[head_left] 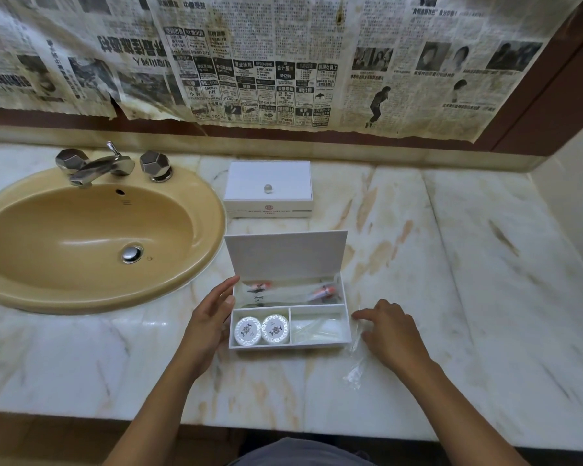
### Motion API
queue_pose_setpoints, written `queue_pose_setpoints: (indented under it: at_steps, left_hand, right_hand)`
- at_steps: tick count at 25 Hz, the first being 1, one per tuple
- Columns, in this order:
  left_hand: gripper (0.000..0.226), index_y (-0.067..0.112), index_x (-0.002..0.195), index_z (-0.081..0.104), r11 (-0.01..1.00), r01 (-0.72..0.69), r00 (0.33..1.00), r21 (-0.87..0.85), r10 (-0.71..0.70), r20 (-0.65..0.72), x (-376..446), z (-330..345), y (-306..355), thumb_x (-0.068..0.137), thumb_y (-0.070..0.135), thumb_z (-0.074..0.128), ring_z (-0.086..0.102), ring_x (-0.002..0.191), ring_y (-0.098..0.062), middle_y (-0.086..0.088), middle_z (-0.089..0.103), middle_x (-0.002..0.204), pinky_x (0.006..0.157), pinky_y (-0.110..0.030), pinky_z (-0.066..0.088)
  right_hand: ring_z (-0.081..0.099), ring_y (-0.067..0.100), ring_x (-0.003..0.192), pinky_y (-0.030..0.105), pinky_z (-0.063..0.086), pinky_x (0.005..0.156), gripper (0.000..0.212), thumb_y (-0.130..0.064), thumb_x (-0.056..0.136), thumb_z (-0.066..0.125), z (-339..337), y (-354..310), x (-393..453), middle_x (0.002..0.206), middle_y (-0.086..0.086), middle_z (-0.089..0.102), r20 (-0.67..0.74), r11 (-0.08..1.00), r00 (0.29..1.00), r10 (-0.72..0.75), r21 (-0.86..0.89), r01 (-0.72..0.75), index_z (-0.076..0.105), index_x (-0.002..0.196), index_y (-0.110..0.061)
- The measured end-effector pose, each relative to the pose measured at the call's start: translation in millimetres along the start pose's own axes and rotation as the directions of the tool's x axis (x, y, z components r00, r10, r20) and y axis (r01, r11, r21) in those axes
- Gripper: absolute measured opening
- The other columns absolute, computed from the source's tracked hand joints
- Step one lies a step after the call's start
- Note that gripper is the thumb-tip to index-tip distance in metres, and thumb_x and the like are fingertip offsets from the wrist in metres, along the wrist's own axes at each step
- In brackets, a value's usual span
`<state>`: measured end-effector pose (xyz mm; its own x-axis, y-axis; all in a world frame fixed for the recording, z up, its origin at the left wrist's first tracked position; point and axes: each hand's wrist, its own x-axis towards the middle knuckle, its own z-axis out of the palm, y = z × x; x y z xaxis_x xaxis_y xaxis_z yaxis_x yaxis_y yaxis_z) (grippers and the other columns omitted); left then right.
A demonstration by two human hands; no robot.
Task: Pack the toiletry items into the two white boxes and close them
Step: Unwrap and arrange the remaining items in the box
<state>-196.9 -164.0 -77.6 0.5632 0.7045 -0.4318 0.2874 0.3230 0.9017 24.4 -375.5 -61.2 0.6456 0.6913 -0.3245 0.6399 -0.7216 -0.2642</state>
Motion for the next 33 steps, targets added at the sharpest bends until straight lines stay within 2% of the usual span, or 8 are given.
queue_pose_setpoints:
  at_steps: [6,11,15,20,25,29,31,33]
  left_hand:
    - [0.035,0.049,0.124,0.065,1.0,-0.005,1.0,-0.003,0.005,0.001,0.5,-1.3,-1.9,0.106,0.024,0.049,0.062,0.125,-0.018,0.008,0.068,0.131,0.108,-0.044,0.047]
    - [0.036,0.05,0.121,0.066,1.0,0.001,1.0,-0.008,-0.001,-0.002,0.7,-0.8,-0.4,0.106,0.022,0.049,0.064,0.122,-0.022,0.004,0.07,0.129,0.109,-0.053,0.046]
    - [0.035,0.048,0.123,0.065,1.0,-0.002,1.0,-0.001,0.002,0.001,-0.4,-0.2,0.0,0.106,0.023,0.049,0.065,0.121,-0.018,0.007,0.07,0.127,0.106,-0.046,0.049]
    - [0.034,0.047,0.128,0.063,1.0,-0.003,1.0,0.017,0.003,0.001,-0.5,0.1,0.3,0.106,0.026,0.049,0.058,0.126,-0.006,0.02,0.065,0.13,0.093,-0.026,0.047]
    - [0.034,0.048,0.129,0.062,1.0,-0.004,1.0,0.02,0.004,0.007,0.6,-2.2,-3.2,0.105,0.028,0.05,0.057,0.129,-0.011,0.015,0.063,0.136,0.109,-0.038,0.044]
    - [0.034,0.044,0.13,0.062,1.0,0.0,1.0,0.015,0.0,0.001,-1.6,1.3,1.5,0.105,0.025,0.049,0.063,0.115,0.002,0.022,0.067,0.126,0.09,-0.02,0.051]
    - [0.034,0.045,0.129,0.063,1.0,0.0,1.0,0.022,0.0,-0.001,-1.4,1.0,0.4,0.105,0.025,0.049,0.064,0.119,-0.003,0.02,0.068,0.126,0.09,-0.023,0.051]
    - [0.034,0.048,0.129,0.063,1.0,-0.005,1.0,0.023,0.005,-0.001,-0.9,-1.0,-0.7,0.105,0.026,0.05,0.06,0.126,-0.011,0.014,0.066,0.133,0.103,-0.034,0.049]
  right_hand:
    - [0.05,0.018,0.103,0.028,0.035,0.086,0.028,-0.02,0.092,0.05,6.2,-0.2,6.2,0.106,-0.001,0.057,-0.034,0.999,0.999,-0.025,-0.031,0.024,0.067,0.11,-0.033]
    - [0.049,0.019,0.1,0.028,0.03,0.079,0.032,-0.024,0.093,0.054,8.1,4.5,7.6,0.097,-0.002,0.051,-0.047,0.996,0.995,-0.087,-0.024,0.086,0.062,0.12,-0.038]
    - [0.05,0.02,0.098,0.029,0.028,0.078,0.023,-0.025,0.093,0.055,7.7,5.2,11.9,0.099,0.0,0.058,-0.072,0.993,0.991,-0.117,-0.027,0.115,0.069,0.109,-0.034]
    - [0.053,0.026,0.086,0.032,0.027,0.067,0.016,-0.014,0.086,0.065,9.4,11.8,18.2,0.084,0.003,0.059,-0.112,0.965,0.96,-0.257,-0.08,0.249,0.075,0.09,-0.025]
    - [0.054,0.024,0.092,0.033,0.035,0.073,0.015,-0.012,0.086,0.062,4.3,14.1,18.7,0.094,0.001,0.06,-0.191,0.973,0.954,-0.231,-0.076,0.22,0.071,0.093,-0.022]
    - [0.035,0.019,0.128,0.034,0.029,0.093,0.036,-0.019,0.088,0.057,6.2,13.9,19.3,0.136,-0.005,0.044,-0.013,0.94,0.944,-0.328,-0.101,0.326,0.061,0.12,-0.035]
    - [0.028,0.017,0.133,0.032,0.026,0.096,0.03,-0.022,0.09,0.056,5.9,15.6,21.7,0.141,-0.005,0.041,0.009,0.944,0.95,-0.313,-0.108,0.312,0.063,0.117,-0.034]
    - [0.03,0.015,0.132,0.03,0.026,0.097,0.021,-0.023,0.091,0.055,6.9,17.5,24.1,0.137,-0.003,0.045,-0.029,0.959,0.96,-0.277,-0.074,0.274,0.069,0.106,-0.029]
